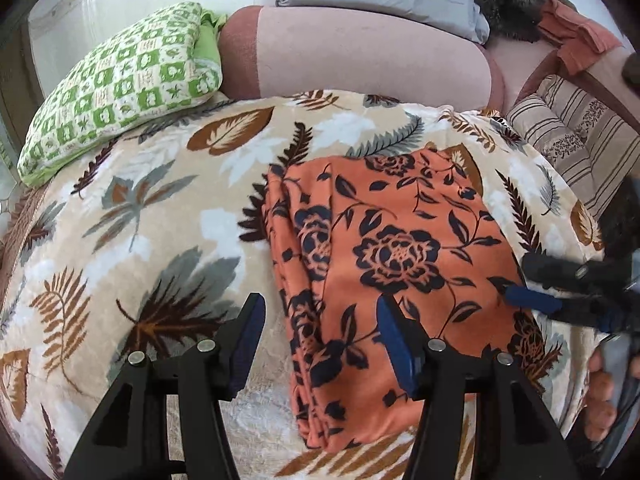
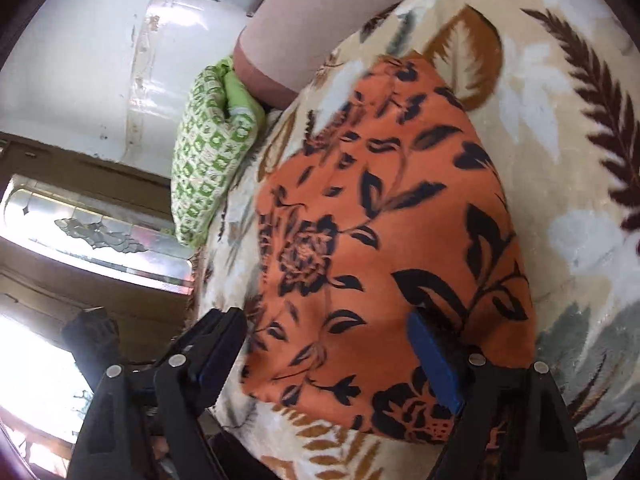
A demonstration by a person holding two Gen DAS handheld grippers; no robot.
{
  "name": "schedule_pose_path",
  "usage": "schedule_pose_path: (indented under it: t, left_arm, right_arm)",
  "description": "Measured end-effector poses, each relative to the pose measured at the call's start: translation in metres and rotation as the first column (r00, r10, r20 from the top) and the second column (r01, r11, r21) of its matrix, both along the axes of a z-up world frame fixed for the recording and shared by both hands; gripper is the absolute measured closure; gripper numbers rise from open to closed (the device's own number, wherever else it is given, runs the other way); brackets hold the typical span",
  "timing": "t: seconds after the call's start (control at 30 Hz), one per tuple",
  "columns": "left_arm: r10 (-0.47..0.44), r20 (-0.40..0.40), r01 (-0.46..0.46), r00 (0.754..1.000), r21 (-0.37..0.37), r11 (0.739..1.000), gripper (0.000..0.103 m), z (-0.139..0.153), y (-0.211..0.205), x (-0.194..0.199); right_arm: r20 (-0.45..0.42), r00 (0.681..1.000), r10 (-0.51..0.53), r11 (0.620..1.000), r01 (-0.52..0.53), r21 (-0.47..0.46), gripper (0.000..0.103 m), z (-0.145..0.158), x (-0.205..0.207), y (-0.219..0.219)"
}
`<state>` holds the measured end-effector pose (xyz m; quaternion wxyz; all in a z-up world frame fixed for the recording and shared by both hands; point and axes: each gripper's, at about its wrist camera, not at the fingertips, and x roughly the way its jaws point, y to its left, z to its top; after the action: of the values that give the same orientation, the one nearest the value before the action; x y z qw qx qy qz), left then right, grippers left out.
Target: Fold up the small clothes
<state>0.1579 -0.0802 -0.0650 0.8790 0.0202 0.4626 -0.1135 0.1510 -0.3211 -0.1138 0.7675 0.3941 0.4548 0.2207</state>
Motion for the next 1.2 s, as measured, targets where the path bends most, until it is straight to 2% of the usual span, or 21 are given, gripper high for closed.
schedule_pose_path:
  t: [0.1, 0.17, 0.2, 0.23, 0.27, 0.33, 0.47, 0.53, 0.6, 0.67, 0.77, 0.9, 0.97, 1.07, 1.1, 1.2]
  left_arm:
    - [0.007, -0.014, -0.007, 1.000, -0.004, 1.000, 0.044, -0.008, -0.005, 0.008]
    - [0.010, -0.044, -0.010, 0.999, 0.005, 1.000, 0.044, -0.023, -0.008, 0.015]
    - [0.018, -0.086, -0.015, 0.996, 0.030, 0.999, 0.044, -0.038, -0.010, 0.020]
    - [0.021, -0.135, -0.016, 0.991, 0.042, 0.999, 0.043, -0.052, -0.011, 0.023]
    - [0.023, -0.151, -0.021, 0.988, 0.014, 1.000, 0.041, -0.060, -0.007, 0.023]
    - [0.047, -0.131, -0.048, 0.990, -0.004, 0.999, 0.034, -0.061, -0.001, 0.021]
    - [0.029, -0.129, -0.026, 0.991, 0.024, 0.999, 0.034, -0.058, -0.004, 0.021]
    - [0.030, -0.134, -0.028, 0.991, 0.014, 1.000, 0.034, -0.058, -0.003, 0.021]
    - [0.029, -0.134, -0.028, 0.991, 0.009, 1.000, 0.034, -0.059, -0.002, 0.022]
    - [0.026, -0.136, -0.024, 0.990, 0.013, 1.000, 0.034, -0.059, -0.001, 0.021]
    - [0.039, -0.113, -0.041, 0.993, -0.013, 0.999, 0.036, -0.043, 0.004, 0.019]
    - [0.059, -0.020, -0.060, 0.998, -0.040, 0.997, 0.036, -0.011, 0.008, 0.029]
    - [0.066, -0.032, -0.067, 0.997, -0.025, 0.997, 0.036, -0.015, 0.005, 0.040]
    - [0.061, -0.099, -0.058, 0.993, 0.035, 0.998, 0.036, -0.041, -0.003, 0.053]
    - [0.060, -0.125, -0.055, 0.990, 0.042, 0.998, 0.036, -0.051, -0.005, 0.054]
    - [0.059, -0.111, -0.054, 0.992, 0.053, 0.997, 0.035, -0.055, -0.005, 0.052]
  right_arm:
    - [0.071, 0.997, -0.023, 1.000, 0.022, 0.016, 0.017, 0.011, 0.007, -0.005]
    - [0.014, 0.999, -0.043, 0.999, 0.043, 0.005, 0.013, -0.008, 0.016, -0.007]
    - [-0.031, 0.999, -0.034, 0.999, 0.034, 0.009, 0.012, -0.022, 0.020, -0.007]
    - [-0.032, 0.999, -0.037, 0.999, 0.038, 0.024, 0.012, -0.030, 0.020, -0.008]
    - [-0.017, 0.999, -0.048, 0.998, 0.048, 0.030, 0.012, -0.029, 0.019, -0.008]
    - [-0.022, 0.999, -0.031, 0.999, 0.031, 0.013, 0.012, -0.015, 0.020, -0.004]
    - [0.044, 0.999, -0.005, 1.000, 0.005, 0.003, 0.012, 0.012, 0.028, 0.000]
    - [0.071, 0.997, -0.014, 1.000, 0.015, -0.002, 0.012, 0.019, 0.040, 0.002]
    - [0.030, 0.999, -0.037, 0.999, 0.038, -0.014, 0.012, 0.006, 0.051, -0.002]
    - [-0.084, 0.996, -0.036, 0.999, 0.035, -0.024, 0.012, -0.023, 0.061, -0.002]
    - [-0.045, 0.998, -0.036, 0.999, 0.036, -0.011, 0.012, -0.012, 0.056, -0.005]
    - [0.036, 0.999, -0.027, 1.000, 0.028, -0.011, 0.012, 0.015, 0.052, -0.009]
    - [0.055, 0.998, -0.023, 1.000, 0.023, -0.006, 0.012, 0.017, 0.050, -0.011]
    - [-0.049, 0.999, -0.019, 1.000, 0.018, -0.023, 0.012, -0.010, 0.056, -0.011]
    - [-0.068, 0.998, -0.019, 1.000, 0.019, 0.000, 0.012, -0.023, 0.056, -0.011]
    - [-0.034, 0.998, -0.044, 0.998, 0.045, 0.035, 0.012, -0.024, 0.053, -0.015]
